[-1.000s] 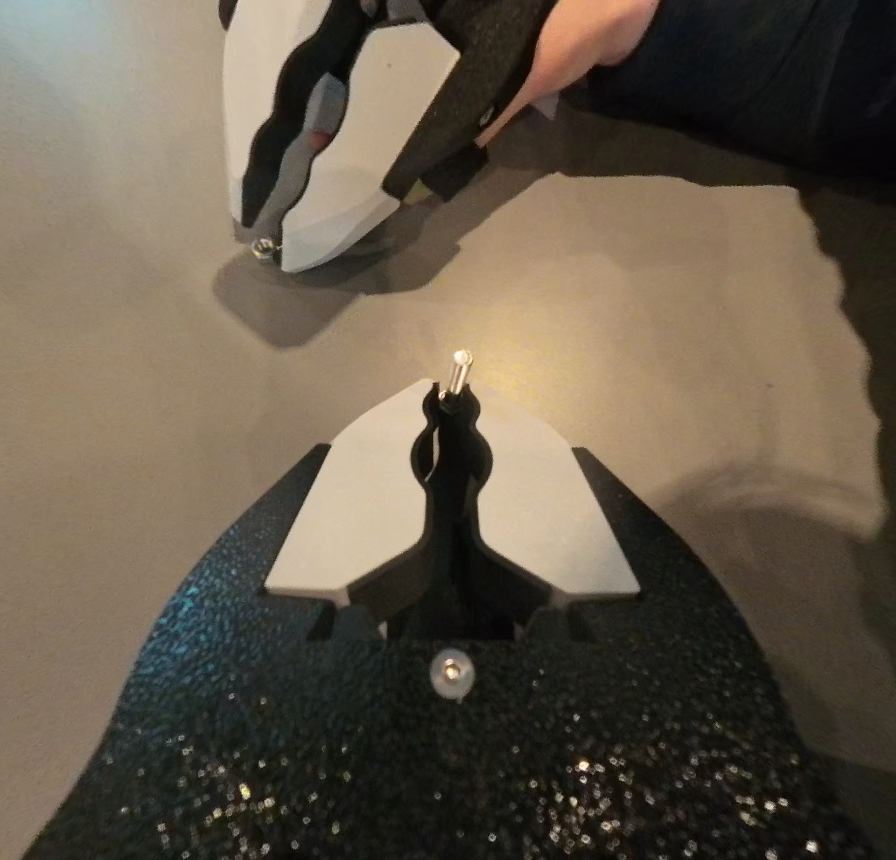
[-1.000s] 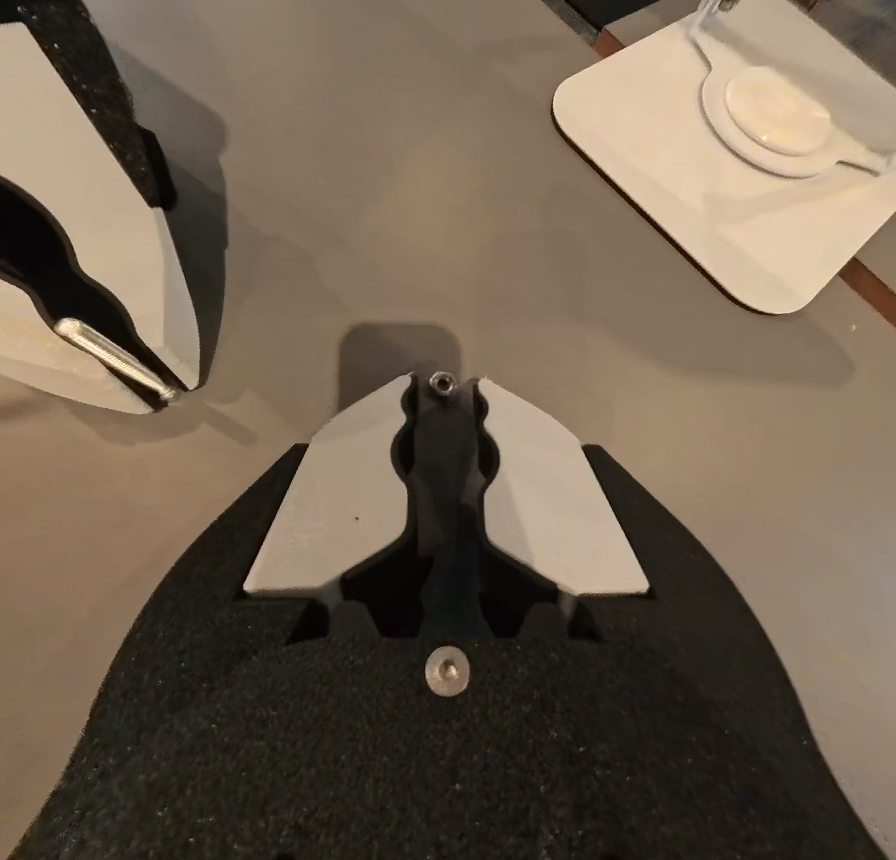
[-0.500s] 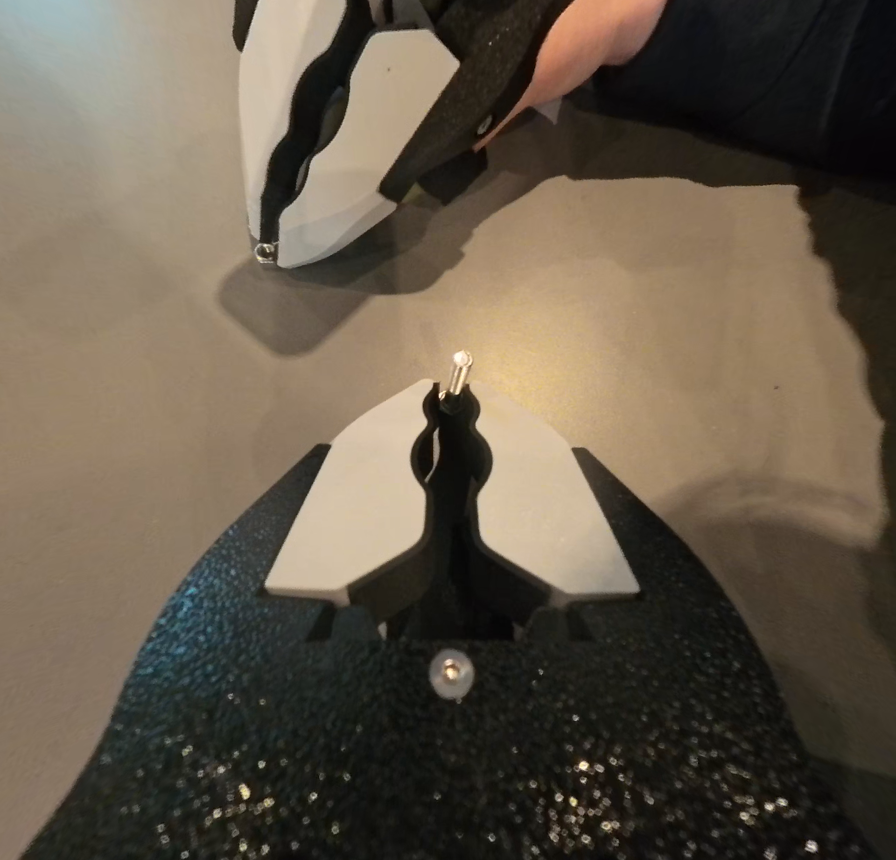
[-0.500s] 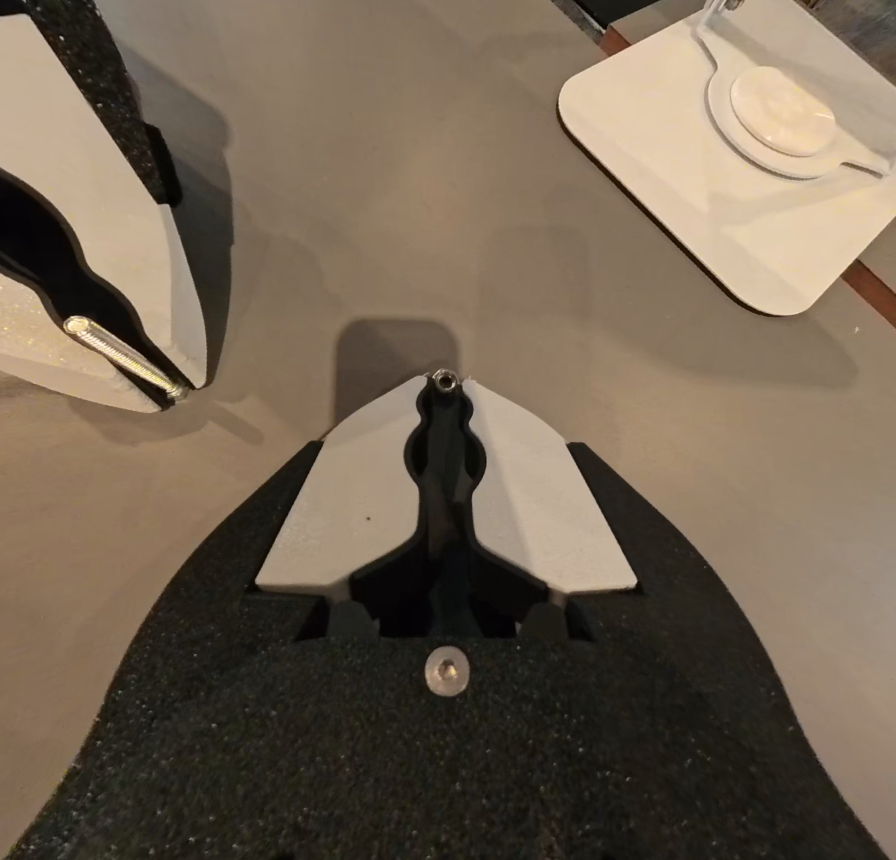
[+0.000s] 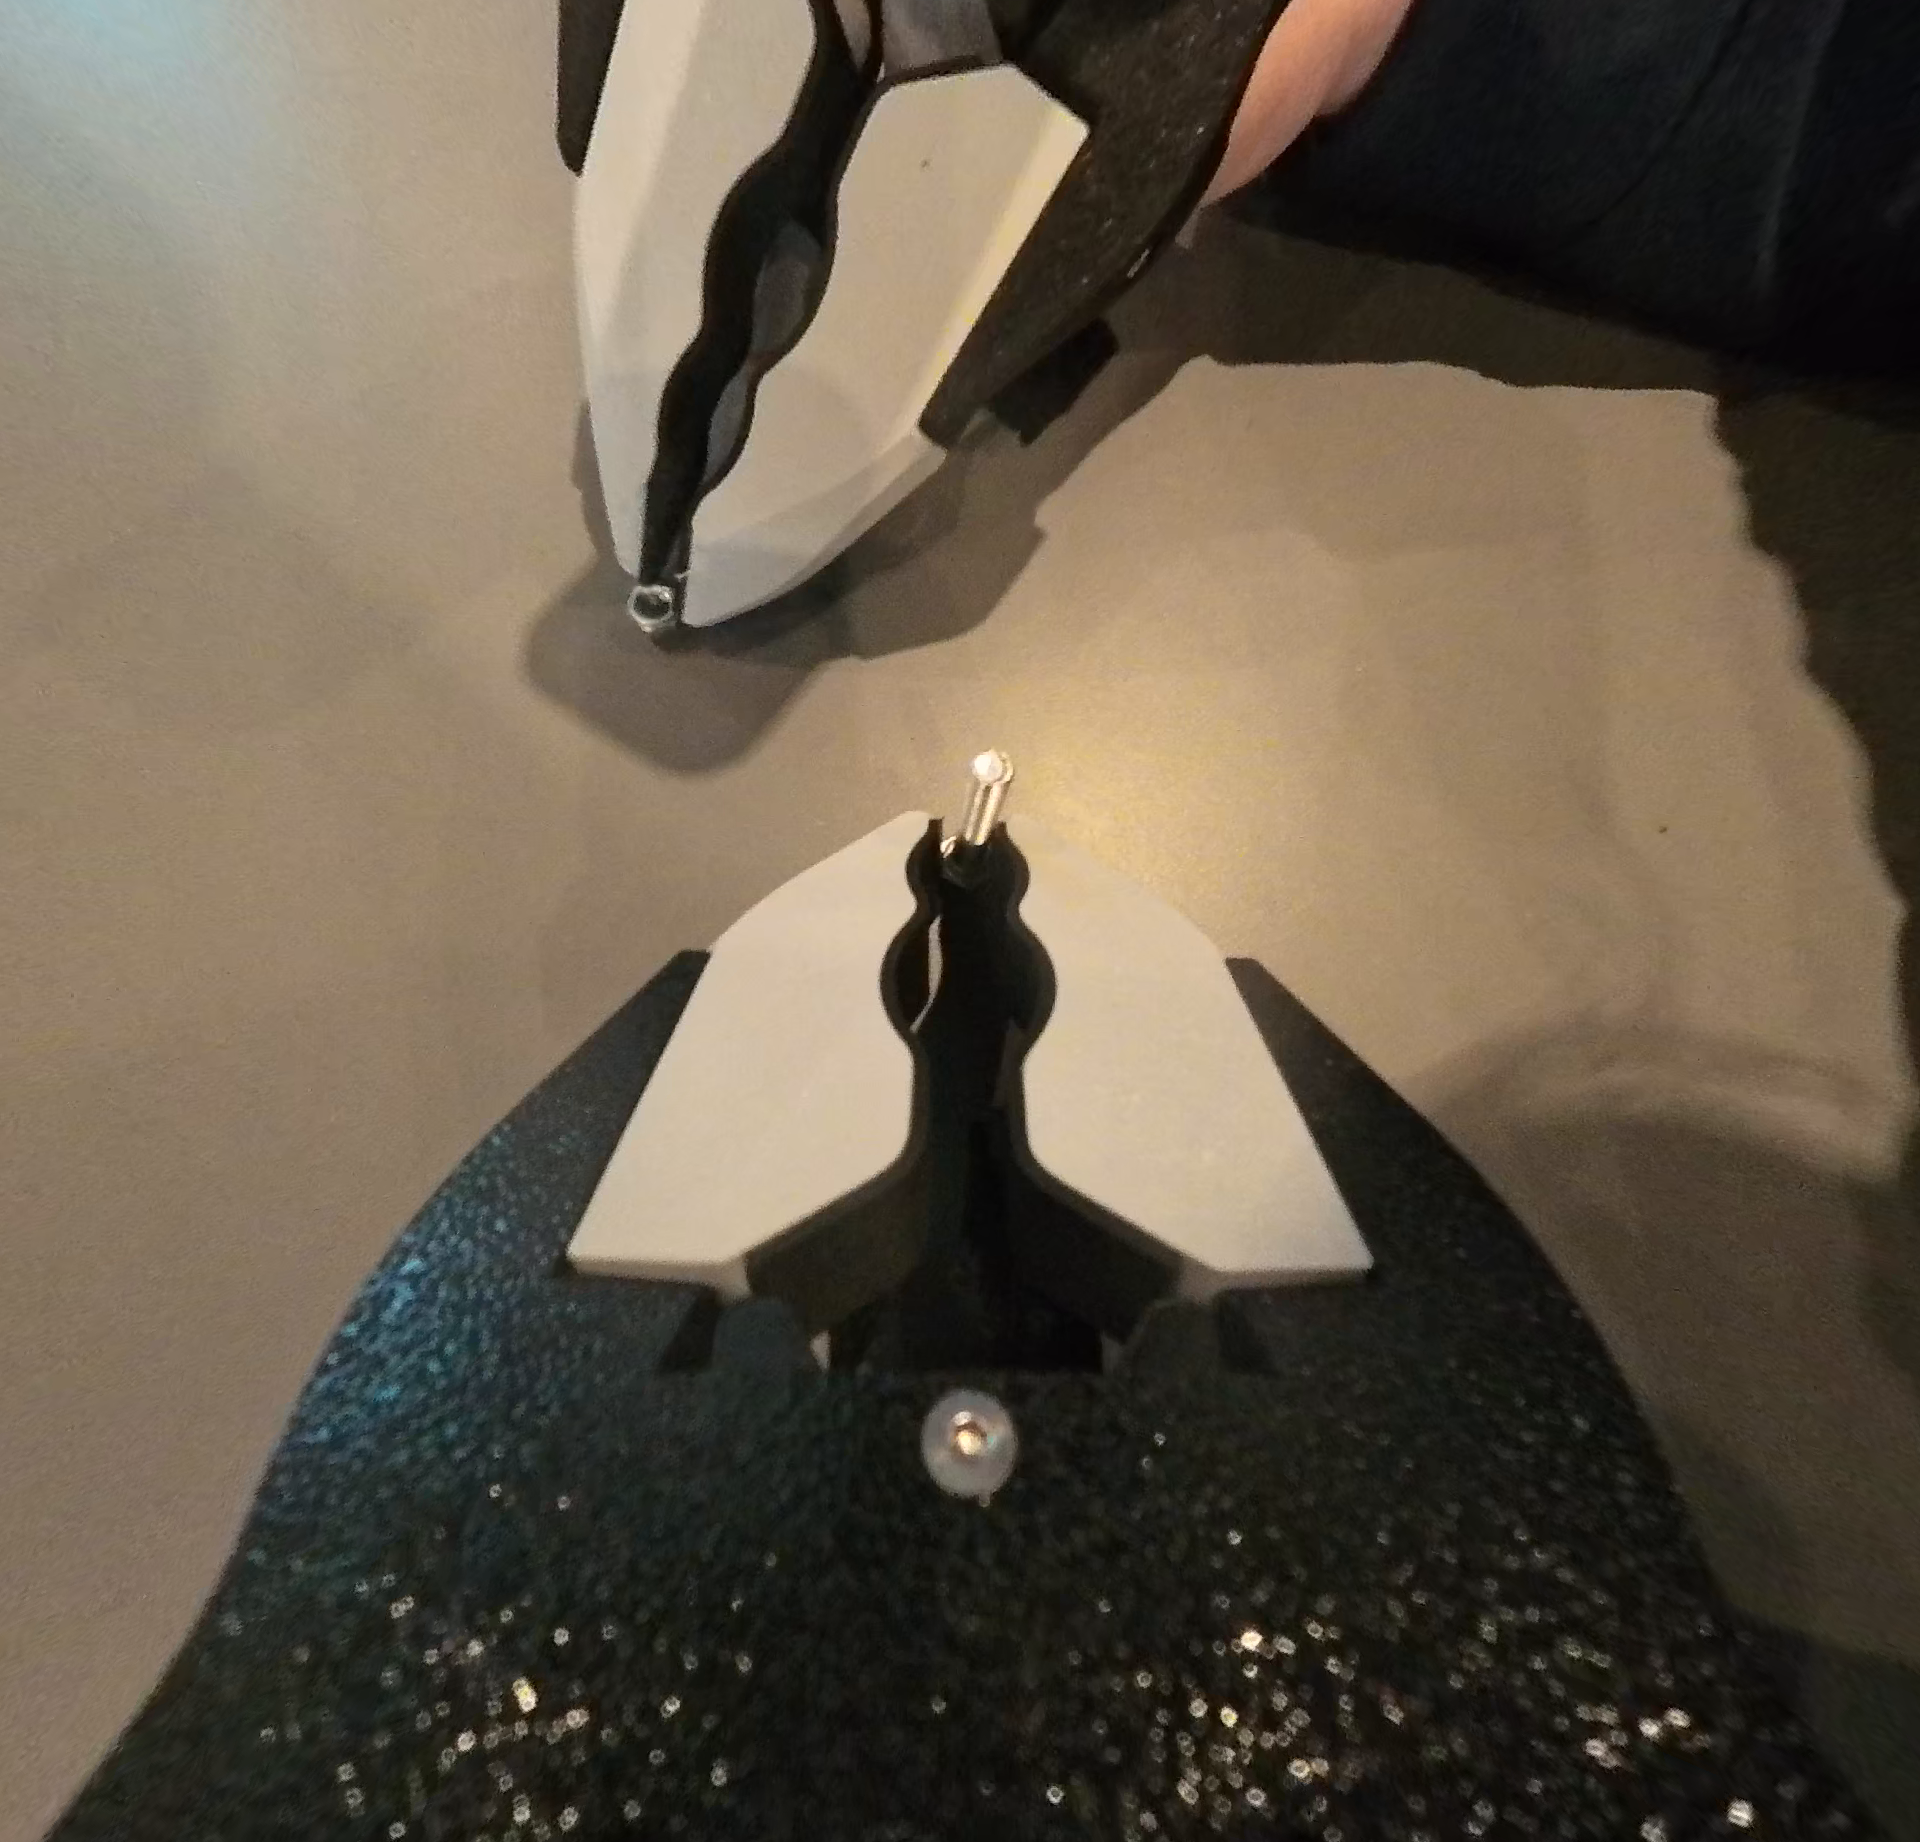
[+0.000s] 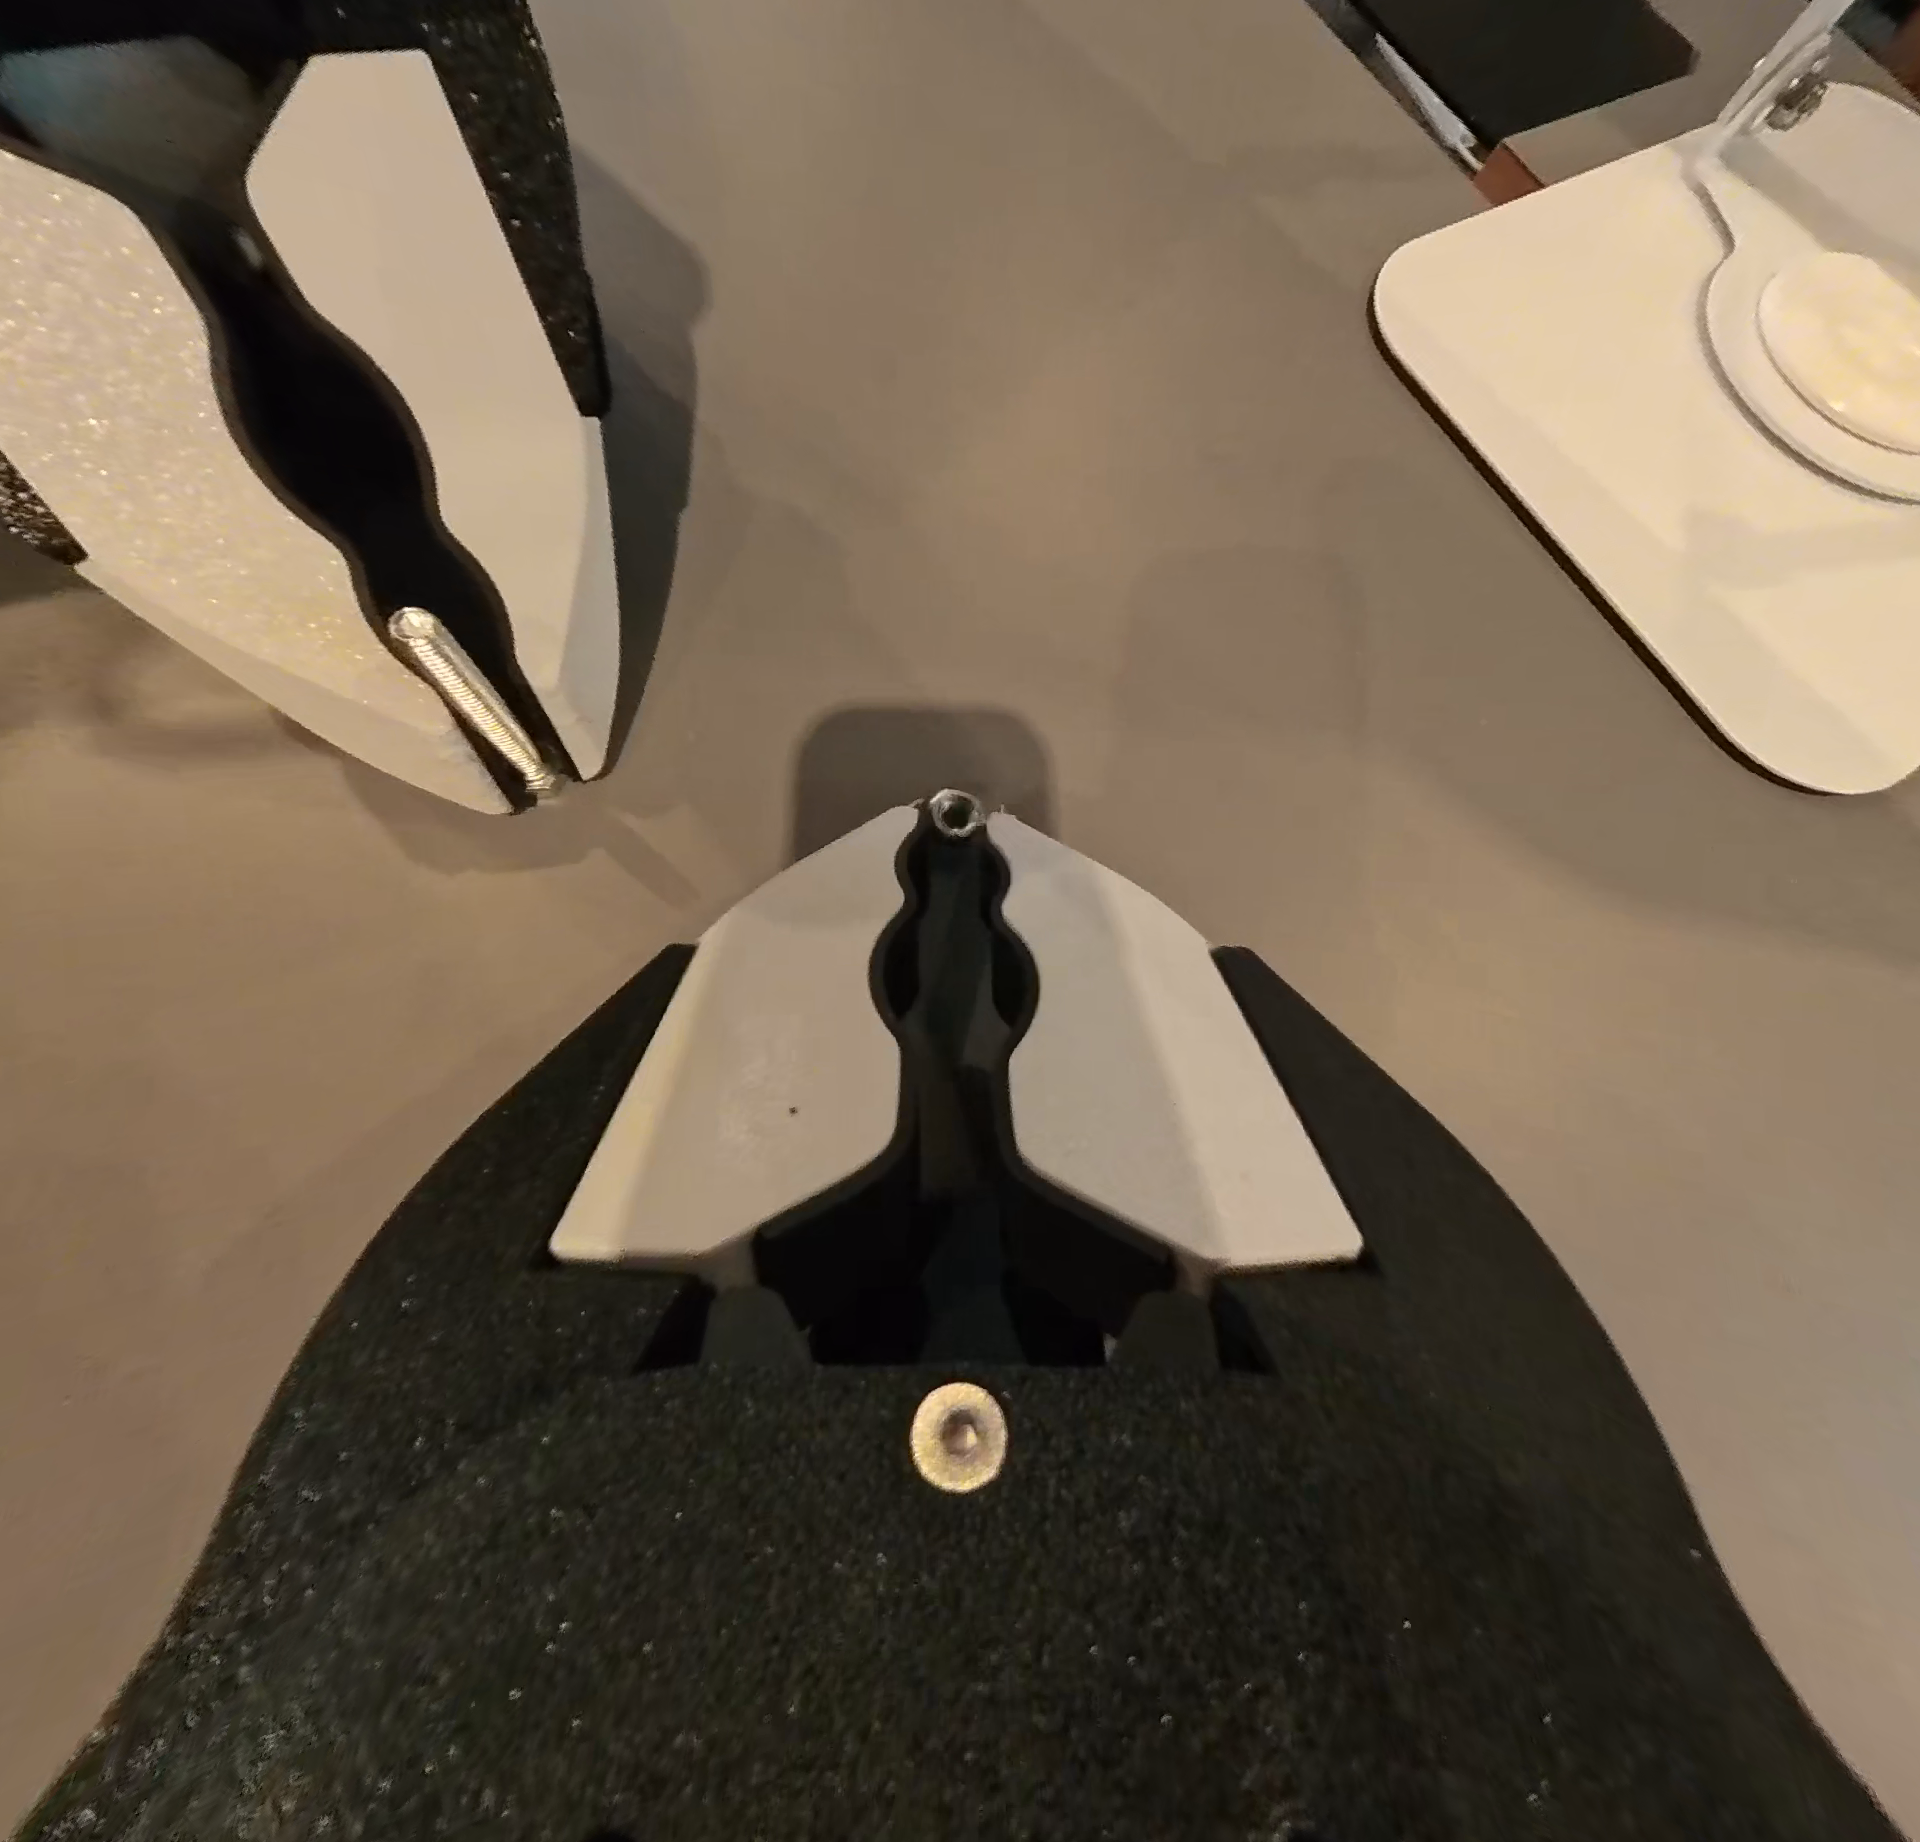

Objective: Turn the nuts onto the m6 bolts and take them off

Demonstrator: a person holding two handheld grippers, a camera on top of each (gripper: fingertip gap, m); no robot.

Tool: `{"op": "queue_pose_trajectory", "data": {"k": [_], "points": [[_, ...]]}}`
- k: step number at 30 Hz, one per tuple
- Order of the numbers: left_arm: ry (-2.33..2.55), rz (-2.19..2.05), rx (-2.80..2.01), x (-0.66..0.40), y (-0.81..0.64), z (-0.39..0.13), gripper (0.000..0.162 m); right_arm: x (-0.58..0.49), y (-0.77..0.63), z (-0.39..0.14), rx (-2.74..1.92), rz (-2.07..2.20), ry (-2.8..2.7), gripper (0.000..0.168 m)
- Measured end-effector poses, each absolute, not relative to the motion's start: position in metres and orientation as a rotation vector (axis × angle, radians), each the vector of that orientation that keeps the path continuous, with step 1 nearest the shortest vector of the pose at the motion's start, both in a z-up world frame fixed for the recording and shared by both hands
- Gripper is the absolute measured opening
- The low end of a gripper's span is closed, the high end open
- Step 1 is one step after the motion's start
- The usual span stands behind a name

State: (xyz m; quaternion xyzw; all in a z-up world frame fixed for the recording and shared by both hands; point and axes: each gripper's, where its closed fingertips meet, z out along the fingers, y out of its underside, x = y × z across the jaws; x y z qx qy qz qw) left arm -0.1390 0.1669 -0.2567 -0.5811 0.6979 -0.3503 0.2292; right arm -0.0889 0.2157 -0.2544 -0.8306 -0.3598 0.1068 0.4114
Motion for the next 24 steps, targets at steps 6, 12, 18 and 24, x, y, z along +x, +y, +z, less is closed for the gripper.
{"op": "queue_pose_trajectory", "data": {"k": [6,12,18,24], "points": [[1.921,-0.961,-1.597,-0.139,0.167,-0.257,0.009,-0.095,0.209,-0.252,-2.057,0.321,-0.958,0.006],[1.921,-0.960,-1.597,-0.139,0.167,-0.257,0.009,-0.097,0.204,-0.239,-1.990,0.451,-0.926,0.000],[1.921,-0.960,-1.597,-0.139,0.167,-0.257,0.009,-0.096,0.200,-0.253,-2.073,0.415,-0.986,0.000],[1.920,-0.962,-1.598,-0.139,0.167,-0.257,0.009,-0.103,0.205,-0.248,-2.020,0.382,-0.982,0.015]]}}
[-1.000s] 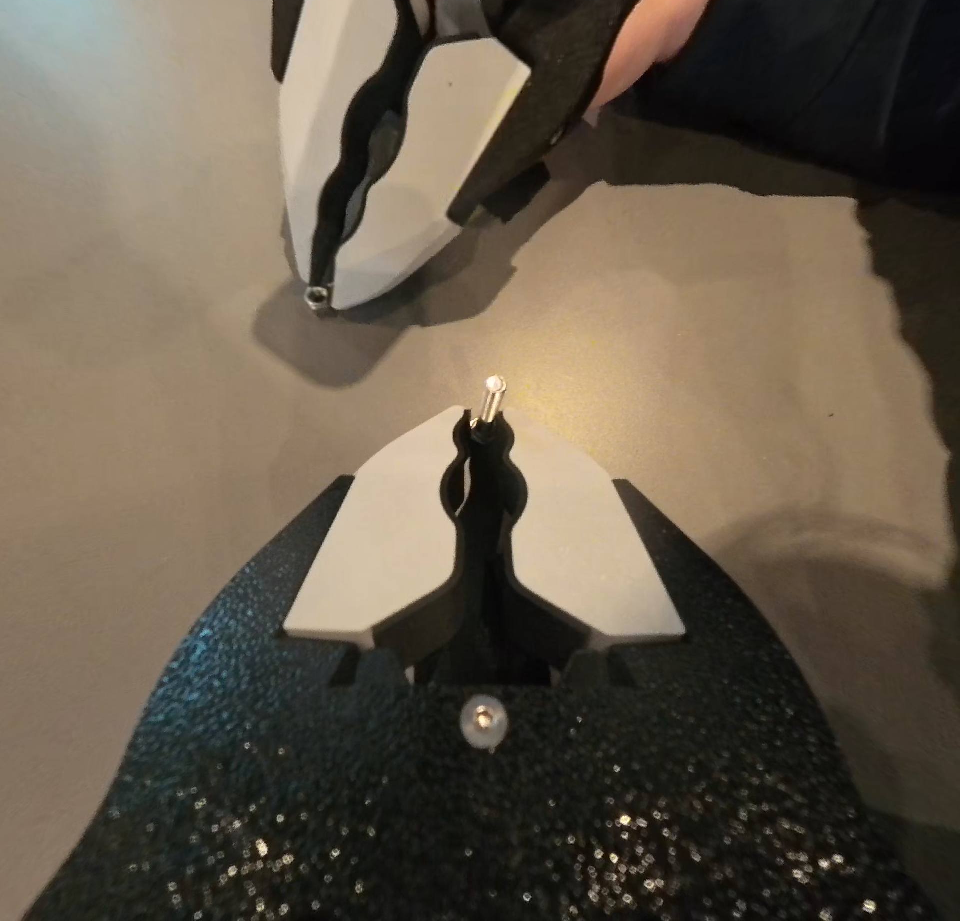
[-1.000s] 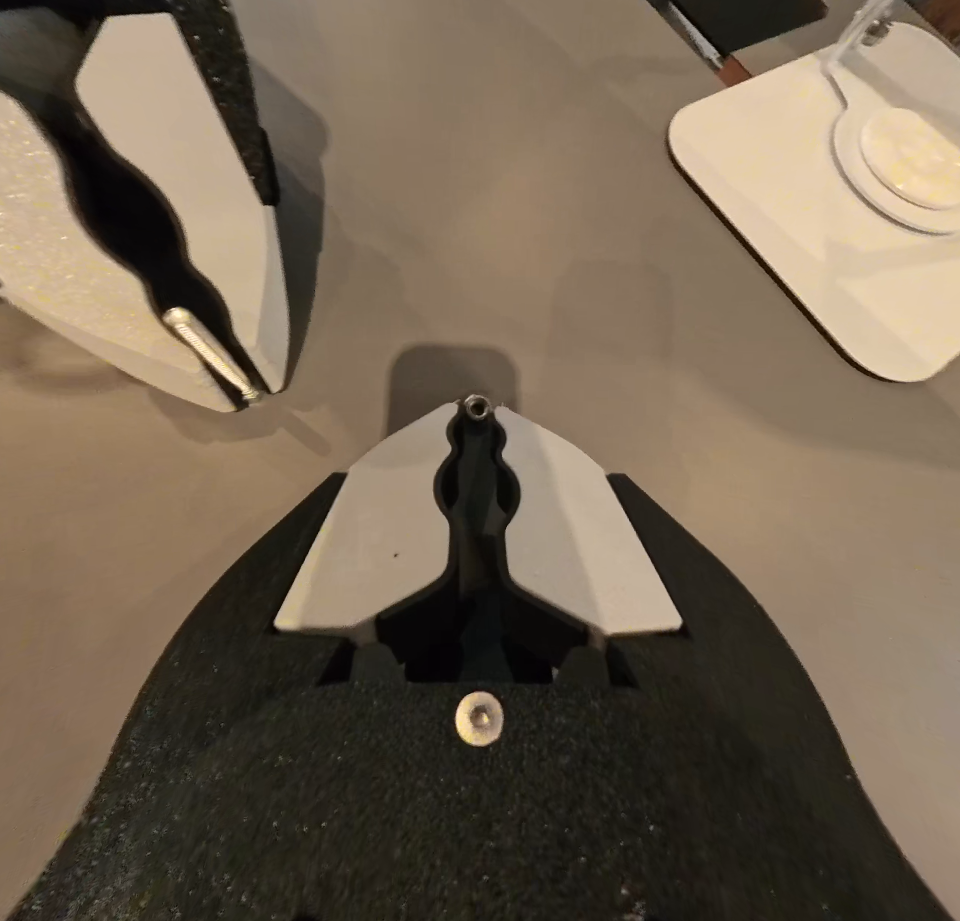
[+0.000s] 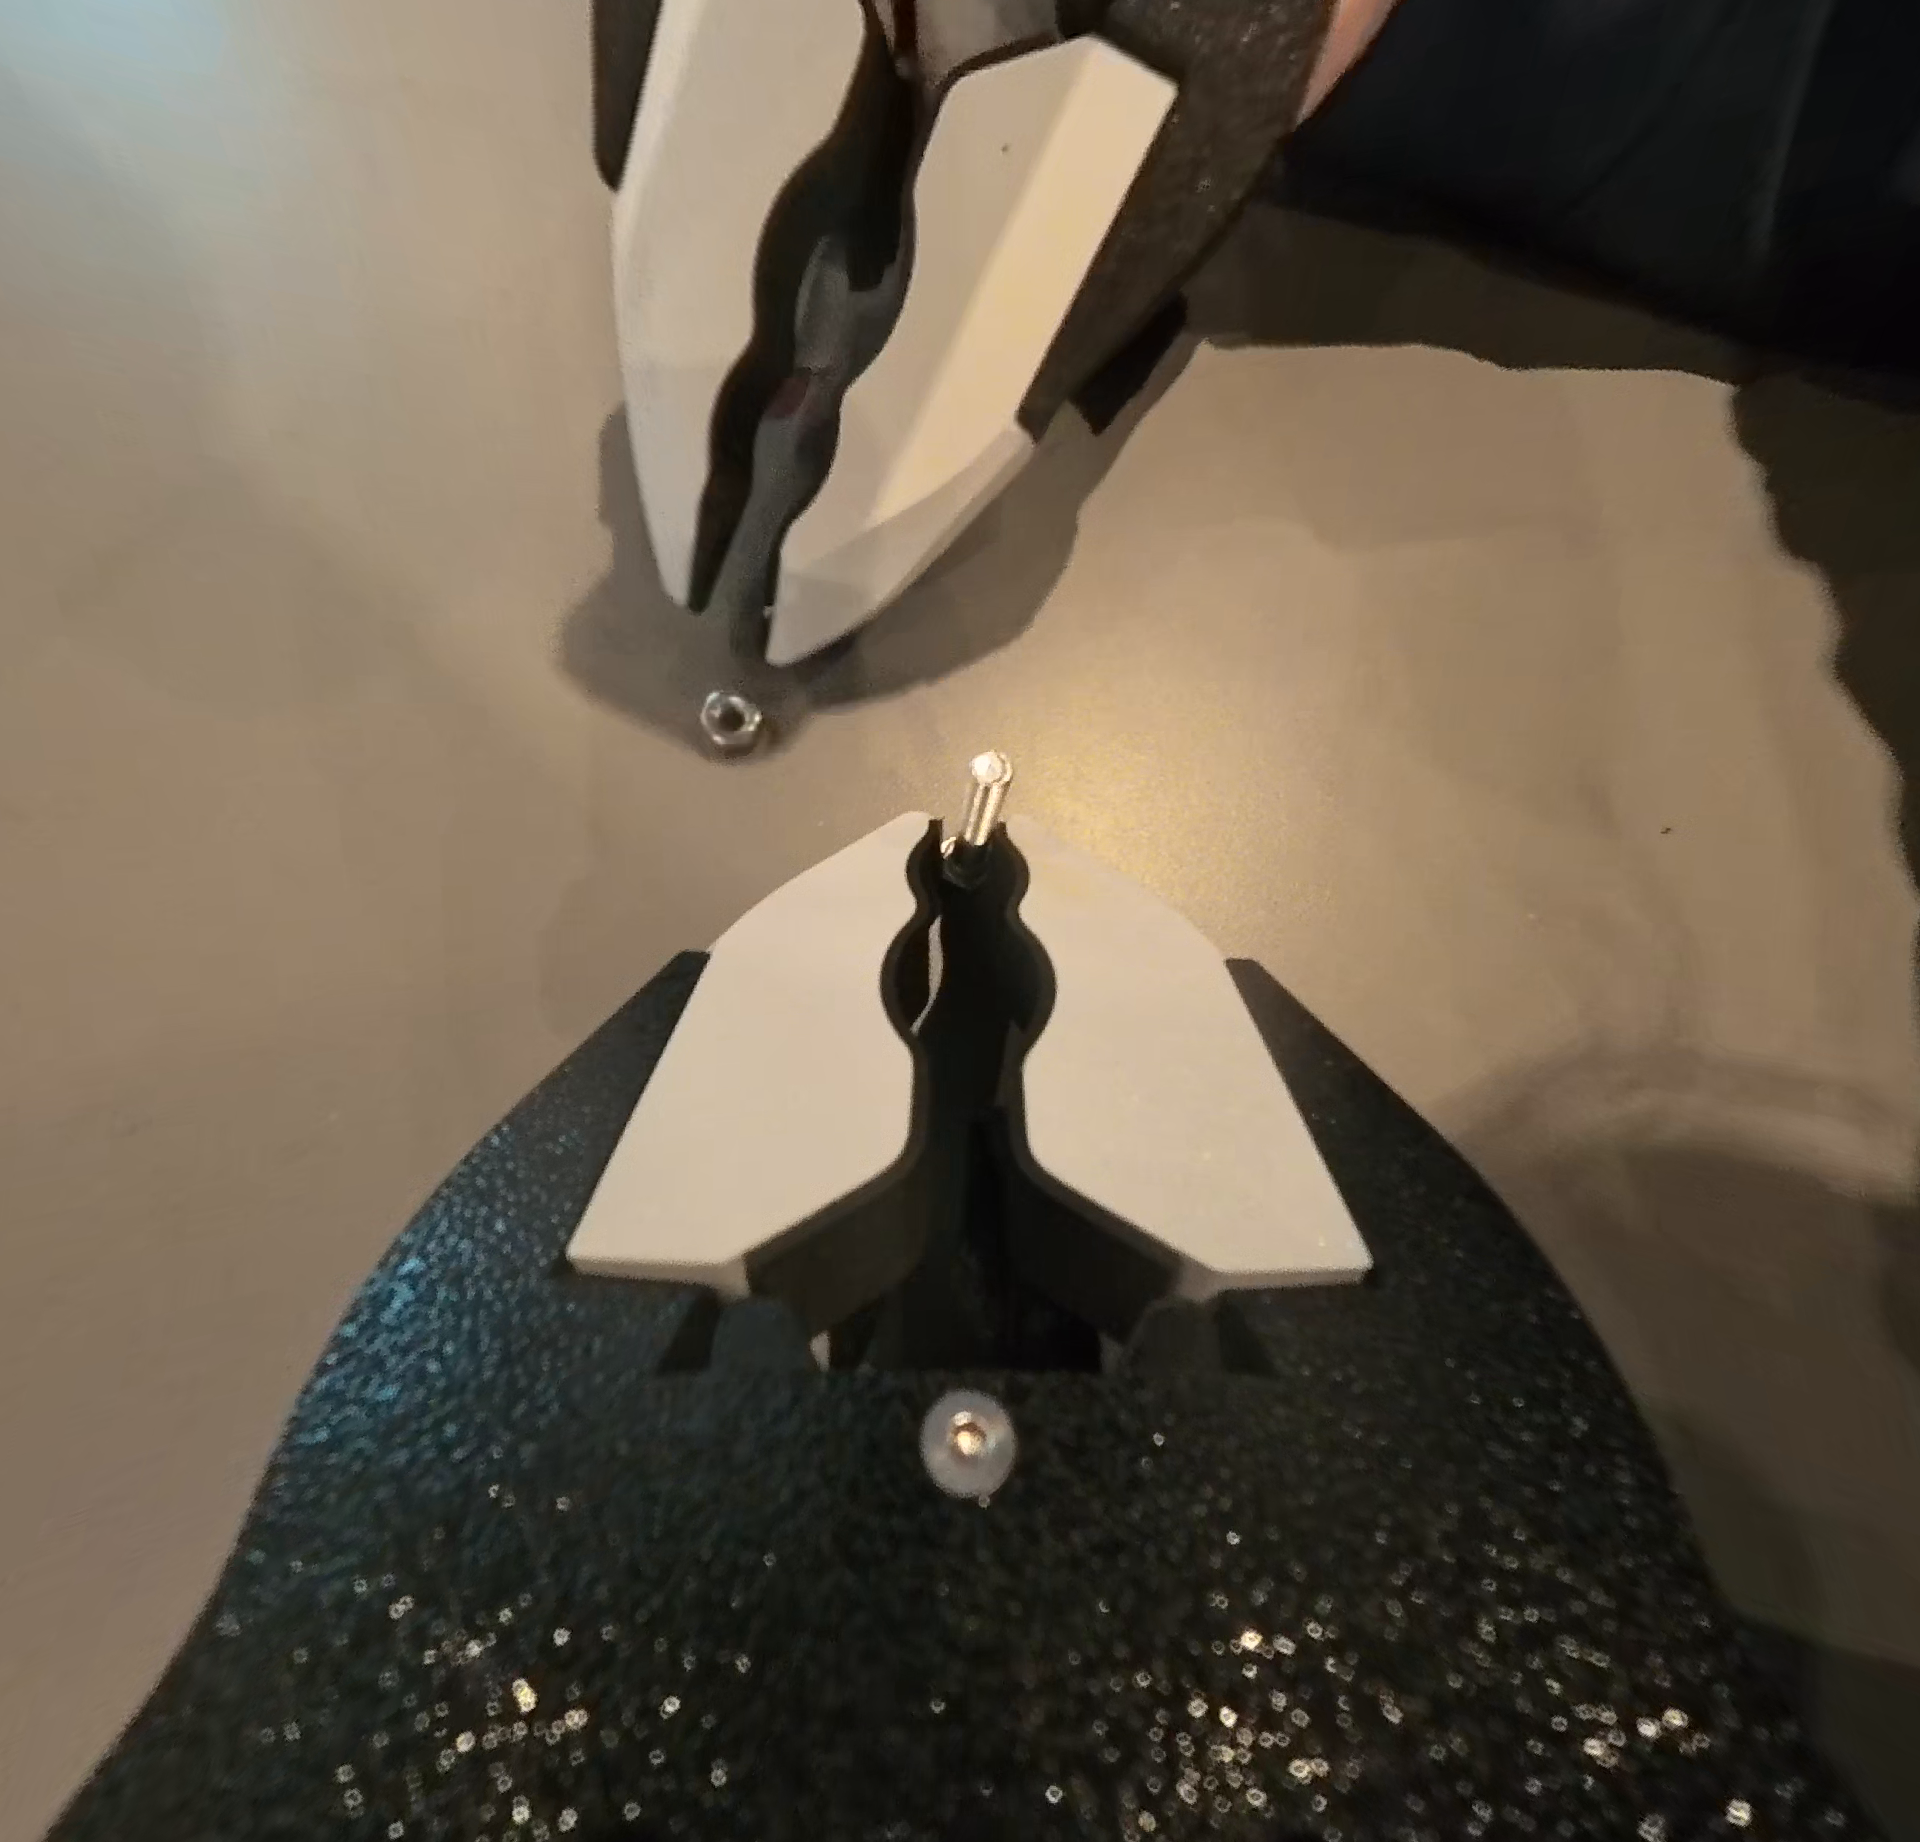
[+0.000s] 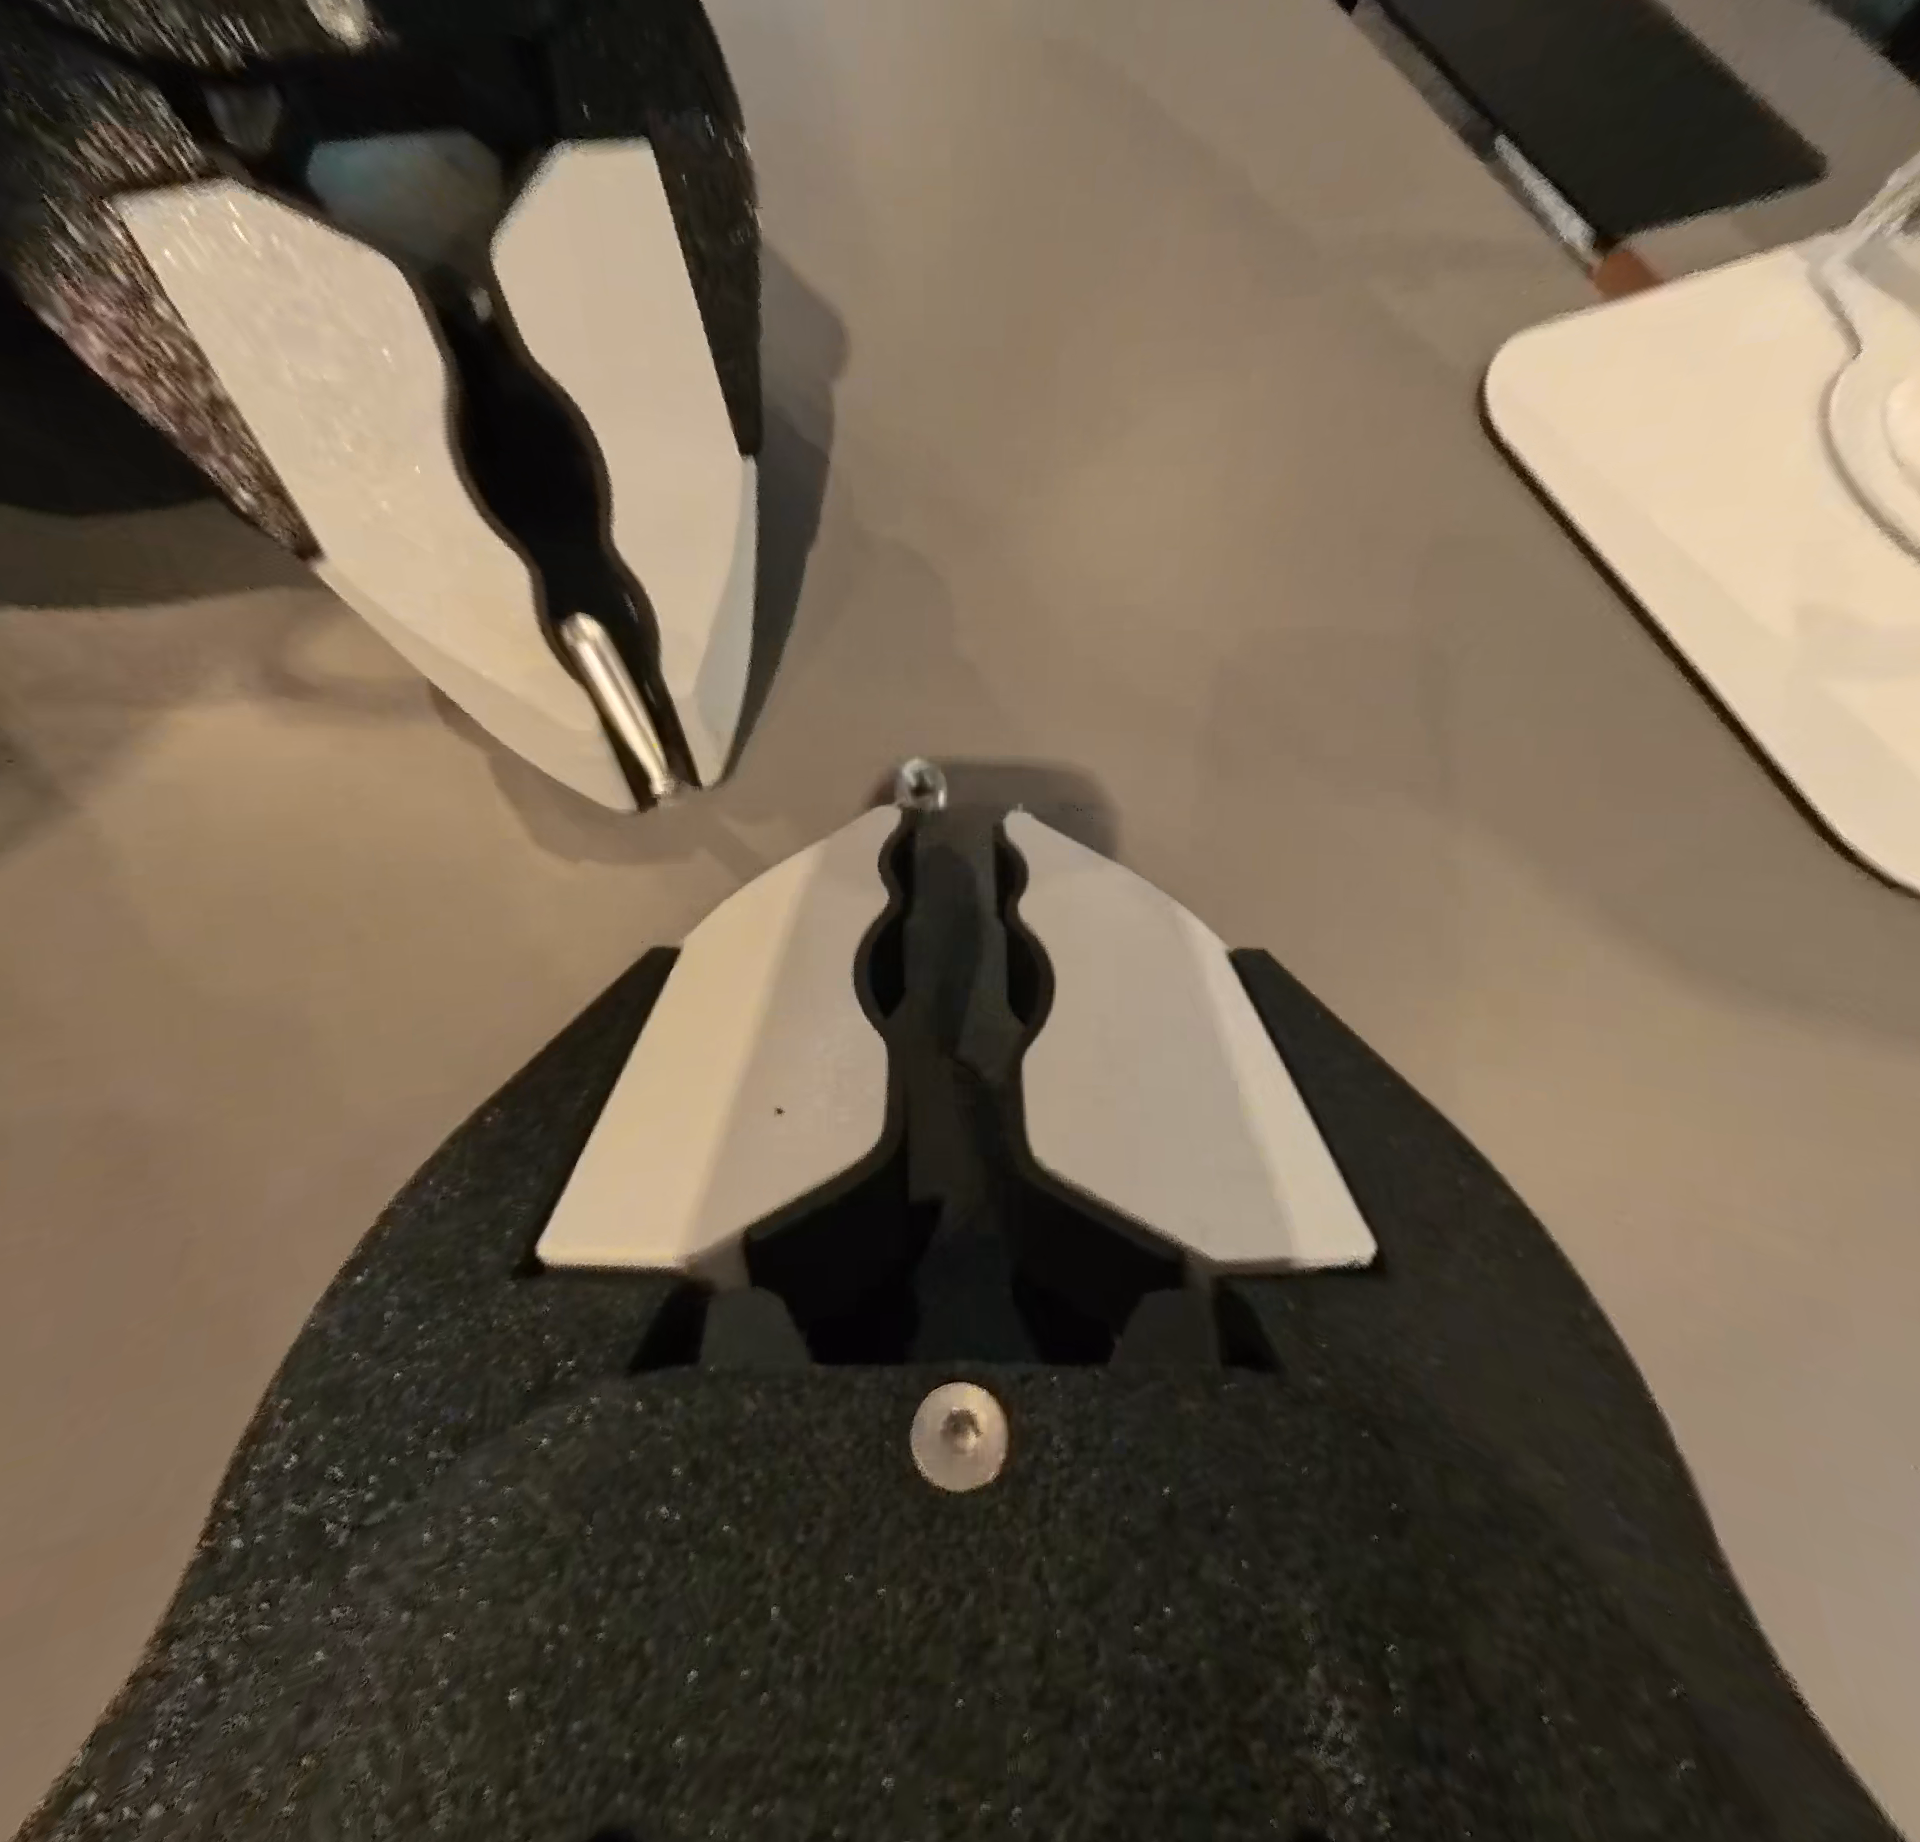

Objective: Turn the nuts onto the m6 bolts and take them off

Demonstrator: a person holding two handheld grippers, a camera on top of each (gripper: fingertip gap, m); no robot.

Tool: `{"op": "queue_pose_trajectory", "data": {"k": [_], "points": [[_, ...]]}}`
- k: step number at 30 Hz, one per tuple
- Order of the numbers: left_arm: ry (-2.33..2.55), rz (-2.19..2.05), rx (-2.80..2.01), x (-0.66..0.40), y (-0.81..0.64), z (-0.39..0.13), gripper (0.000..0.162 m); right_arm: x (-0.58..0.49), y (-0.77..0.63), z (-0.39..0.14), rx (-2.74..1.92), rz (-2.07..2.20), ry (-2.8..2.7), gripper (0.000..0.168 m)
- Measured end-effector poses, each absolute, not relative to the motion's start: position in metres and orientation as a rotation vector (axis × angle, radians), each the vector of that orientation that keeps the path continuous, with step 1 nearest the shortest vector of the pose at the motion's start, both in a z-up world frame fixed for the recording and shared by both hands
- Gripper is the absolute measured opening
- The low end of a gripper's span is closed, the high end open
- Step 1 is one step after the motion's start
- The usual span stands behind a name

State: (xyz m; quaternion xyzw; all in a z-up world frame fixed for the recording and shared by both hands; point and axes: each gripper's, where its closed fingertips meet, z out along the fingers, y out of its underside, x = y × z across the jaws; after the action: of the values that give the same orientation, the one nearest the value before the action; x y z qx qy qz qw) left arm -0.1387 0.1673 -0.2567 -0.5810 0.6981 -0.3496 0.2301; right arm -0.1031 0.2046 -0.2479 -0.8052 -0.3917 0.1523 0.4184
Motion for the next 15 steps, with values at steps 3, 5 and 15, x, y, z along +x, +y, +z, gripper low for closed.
{"op": "queue_pose_trajectory", "data": {"k": [3,5,15], "points": [[1.920,-0.962,-1.598,-0.139,0.167,-0.257,0.009,-0.112,0.209,-0.247,-2.018,0.364,-0.956,0.015],[1.920,-0.962,-1.598,-0.139,0.167,-0.257,0.009,-0.113,0.208,-0.254,-2.051,0.329,-0.995,0.015],[1.920,-0.962,-1.599,-0.139,0.168,-0.257,0.009,-0.115,0.206,-0.256,-2.057,0.325,-1.021,0.011]]}}
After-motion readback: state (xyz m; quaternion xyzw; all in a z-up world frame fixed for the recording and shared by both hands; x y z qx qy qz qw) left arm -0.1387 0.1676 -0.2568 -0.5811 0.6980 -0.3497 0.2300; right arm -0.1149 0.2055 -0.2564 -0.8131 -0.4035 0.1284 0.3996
